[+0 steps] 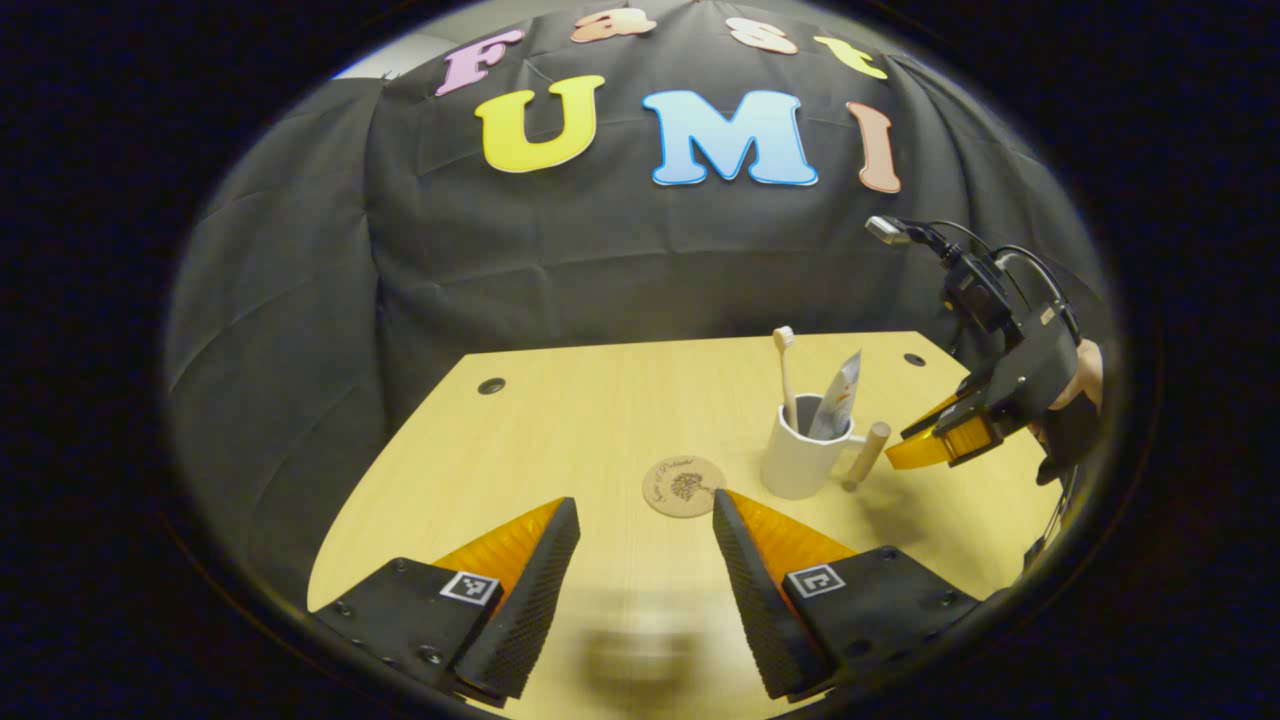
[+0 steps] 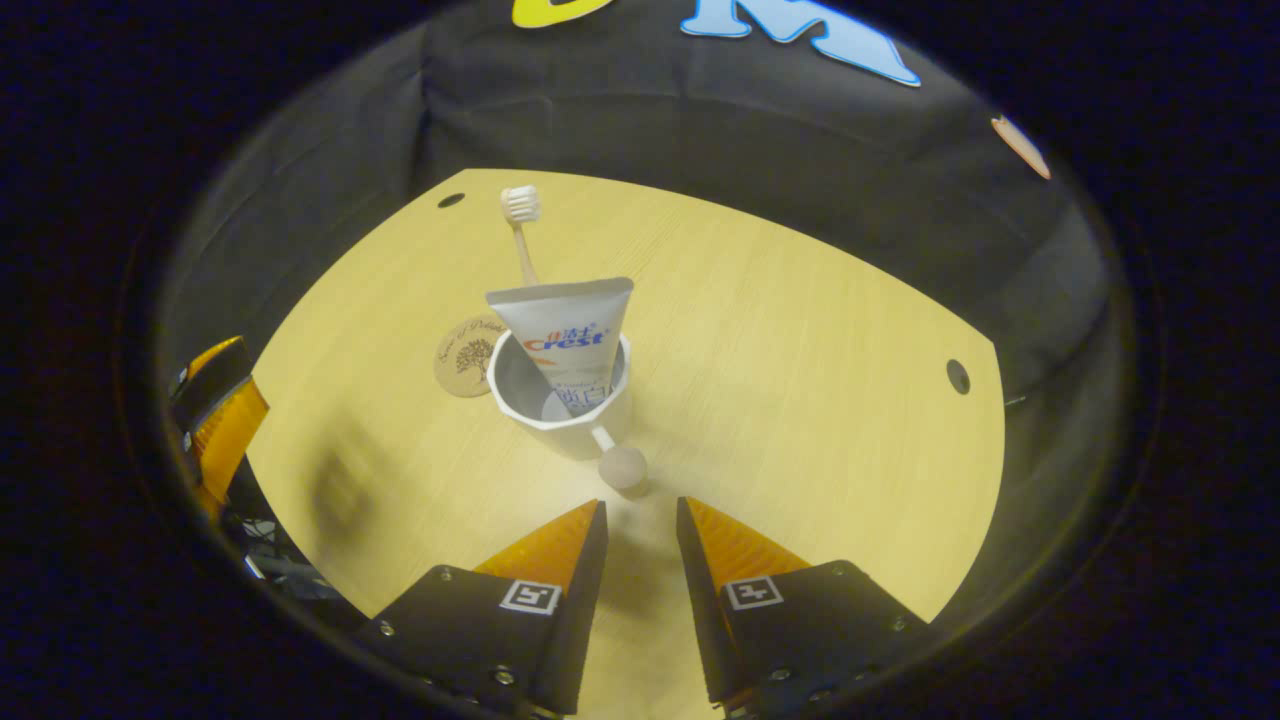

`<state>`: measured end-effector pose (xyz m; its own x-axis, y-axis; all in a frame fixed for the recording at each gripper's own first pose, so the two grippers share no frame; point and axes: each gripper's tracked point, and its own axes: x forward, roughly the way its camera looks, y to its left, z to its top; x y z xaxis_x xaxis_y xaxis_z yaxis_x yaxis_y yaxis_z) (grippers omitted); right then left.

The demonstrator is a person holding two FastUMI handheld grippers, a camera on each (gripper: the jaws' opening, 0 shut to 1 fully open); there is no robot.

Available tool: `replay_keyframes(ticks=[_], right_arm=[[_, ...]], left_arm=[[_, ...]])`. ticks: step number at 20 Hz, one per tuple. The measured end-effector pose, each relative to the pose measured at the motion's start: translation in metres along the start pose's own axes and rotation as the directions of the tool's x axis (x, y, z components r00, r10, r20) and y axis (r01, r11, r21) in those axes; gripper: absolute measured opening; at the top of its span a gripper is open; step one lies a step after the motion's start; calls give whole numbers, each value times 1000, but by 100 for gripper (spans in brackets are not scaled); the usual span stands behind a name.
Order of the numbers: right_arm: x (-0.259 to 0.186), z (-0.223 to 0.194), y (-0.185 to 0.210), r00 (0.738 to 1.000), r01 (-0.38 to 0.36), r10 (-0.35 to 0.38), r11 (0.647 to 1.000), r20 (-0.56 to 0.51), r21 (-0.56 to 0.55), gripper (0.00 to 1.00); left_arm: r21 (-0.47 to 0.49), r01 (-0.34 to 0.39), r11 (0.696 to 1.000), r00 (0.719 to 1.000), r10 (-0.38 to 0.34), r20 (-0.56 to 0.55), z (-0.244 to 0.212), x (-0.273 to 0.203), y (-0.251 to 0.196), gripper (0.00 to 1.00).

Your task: Put the toothbrush and toothpaste on the desktop into the cup, then pick up the cup and place it on the coaster on the desktop.

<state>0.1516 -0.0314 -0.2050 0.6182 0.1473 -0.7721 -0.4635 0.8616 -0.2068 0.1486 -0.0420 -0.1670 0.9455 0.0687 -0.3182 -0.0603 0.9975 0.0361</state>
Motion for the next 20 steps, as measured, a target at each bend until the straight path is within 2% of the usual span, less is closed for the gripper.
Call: replay_keyframes(ticks=[2, 3, 4, 7, 12, 15, 17, 19, 20], right_arm=[[5, 7, 2, 1000, -12, 11, 999, -20, -44, 46], [9, 11, 2, 999, -18, 16, 998, -30, -67, 43], [13, 13, 4, 999, -22, 18, 996, -41, -91, 45], [23, 16, 5, 996, -38, 24, 986, -88, -161, 43], [36, 15, 12, 988, -73, 40, 971, -147, -228, 45], [40, 17, 14, 985, -87, 50, 970, -163, -228, 45], [46, 18, 11, 984, -85, 48, 971, -170, -222, 40], [48, 15, 12, 981, -106, 69, 973, -180, -207, 28], [46, 16, 12, 981, -107, 70, 973, -178, -203, 28]], left_arm=[[-10, -25, 1000, 1000, 25, -16, -6, -3, 9, 89], [-17, -39, 999, 999, 39, -24, -10, -5, 14, 87], [-24, -54, 998, 998, 53, -32, -13, -4, 21, 89], [-48, -96, 994, 994, 94, -54, -21, 0, 37, 89], [-79, -142, 987, 987, 136, -81, -32, -4, 54, 89], [-80, -157, 984, 985, 150, -88, -34, -4, 59, 89], [-80, -164, 983, 983, 157, -92, -35, -1, 59, 89], [-81, -169, 982, 982, 161, -94, -36, -1, 59, 89], [-83, -168, 982, 982, 159, -96, -36, 0, 59, 89]])
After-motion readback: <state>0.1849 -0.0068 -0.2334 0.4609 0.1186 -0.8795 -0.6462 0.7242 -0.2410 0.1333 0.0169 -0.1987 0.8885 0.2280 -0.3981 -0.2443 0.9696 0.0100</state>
